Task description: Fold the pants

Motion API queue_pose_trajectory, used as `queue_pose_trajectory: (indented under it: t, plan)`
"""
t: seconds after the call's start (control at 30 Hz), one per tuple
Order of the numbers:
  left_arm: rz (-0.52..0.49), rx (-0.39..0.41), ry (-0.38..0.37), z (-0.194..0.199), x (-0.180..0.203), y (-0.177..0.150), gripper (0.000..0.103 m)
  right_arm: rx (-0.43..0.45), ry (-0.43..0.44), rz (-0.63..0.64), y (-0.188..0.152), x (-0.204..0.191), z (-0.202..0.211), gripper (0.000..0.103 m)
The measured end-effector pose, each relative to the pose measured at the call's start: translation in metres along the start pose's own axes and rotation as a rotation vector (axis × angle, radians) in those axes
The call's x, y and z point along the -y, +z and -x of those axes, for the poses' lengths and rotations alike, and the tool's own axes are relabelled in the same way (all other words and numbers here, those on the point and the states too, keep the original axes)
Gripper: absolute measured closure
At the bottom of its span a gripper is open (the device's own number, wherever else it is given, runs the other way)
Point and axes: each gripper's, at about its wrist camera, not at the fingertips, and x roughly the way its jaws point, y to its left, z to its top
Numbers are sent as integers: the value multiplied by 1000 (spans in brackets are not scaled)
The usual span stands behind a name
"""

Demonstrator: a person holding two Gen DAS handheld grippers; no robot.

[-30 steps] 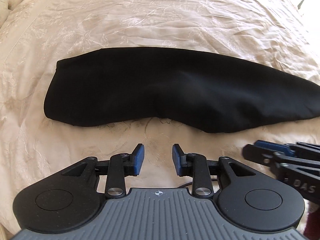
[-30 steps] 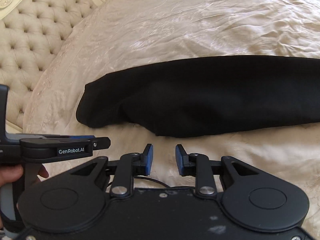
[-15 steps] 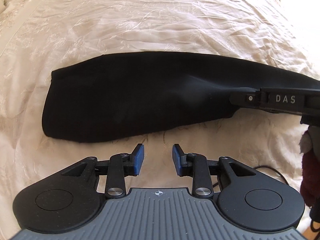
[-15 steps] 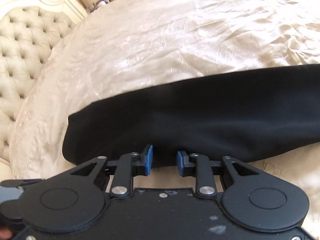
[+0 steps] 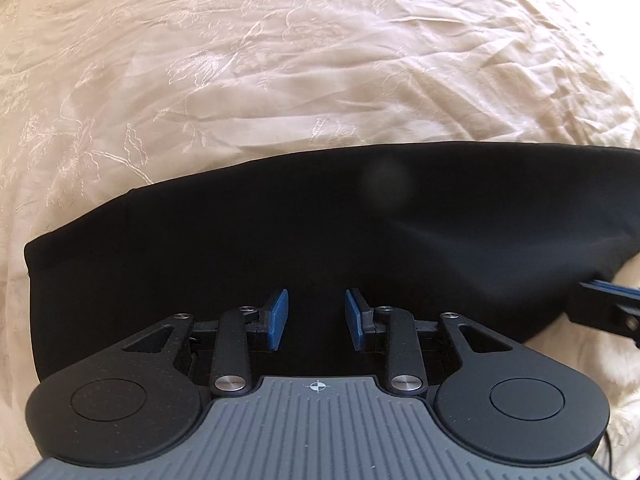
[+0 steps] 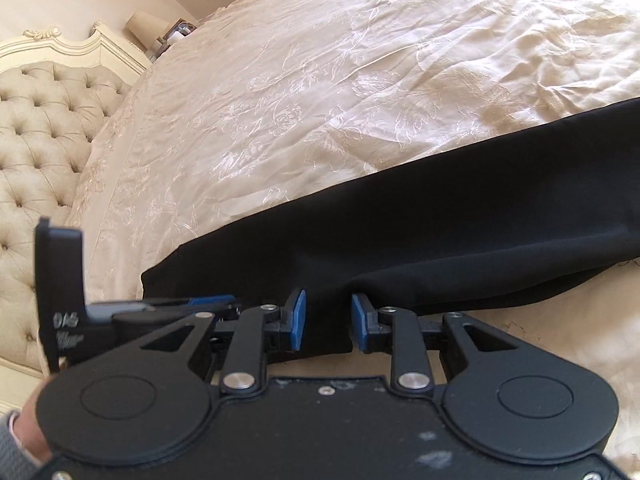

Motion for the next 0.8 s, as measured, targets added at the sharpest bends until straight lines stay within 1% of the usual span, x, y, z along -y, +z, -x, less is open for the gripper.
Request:
queue_pose_trajectory:
  t: [0.07,0.1,0.17,0.23,0.33,0.43,0.5,0.57,0.63,0.67,0.7,0.77,0.8]
  plan:
    - [-16,-15,4,-6,-4,3,72,-21,-18,65,-9,-4,2,74]
    - [-8,-17,-1,-4,-6,4,73,-31,-25,107,-15,-7,2,74]
    - [25,7,-3,7,-11,1,72,-56,-50,216,-27,-15,-1,73]
    - [46,29,-21,22,-12,-6,72,-67,-71,310,-39,-23,-5,73]
    - [63,38,-47,43,-9,-26,72,-76,-81,380,-49,-27,-15,73]
    - [75,17,-47,57,-3,-50,72,-72,-105,441,-54,-31,-29,73]
    - [82,0,-39,63,-1,-67,72,-49,-119,480,-54,-34,-35,73]
    - [96,-16,-30,68,0,-79,72,-32,-104,499,-52,-37,-39,74]
    - [113,-28,-27,71,0,-88,72,-65,-64,489,-45,-38,-38,97]
    - [123,-30,-27,72,-1,-90,72,-116,-48,448,-36,-37,-38,98]
    - [130,-31,-27,73,0,-91,72,-150,-17,382,-27,-34,-33,98]
    - [133,-29,-31,76,2,-96,72,-181,67,203,-10,-21,-17,98]
    - [131,-28,-32,78,4,-98,72,-203,124,81,0,-11,-9,98]
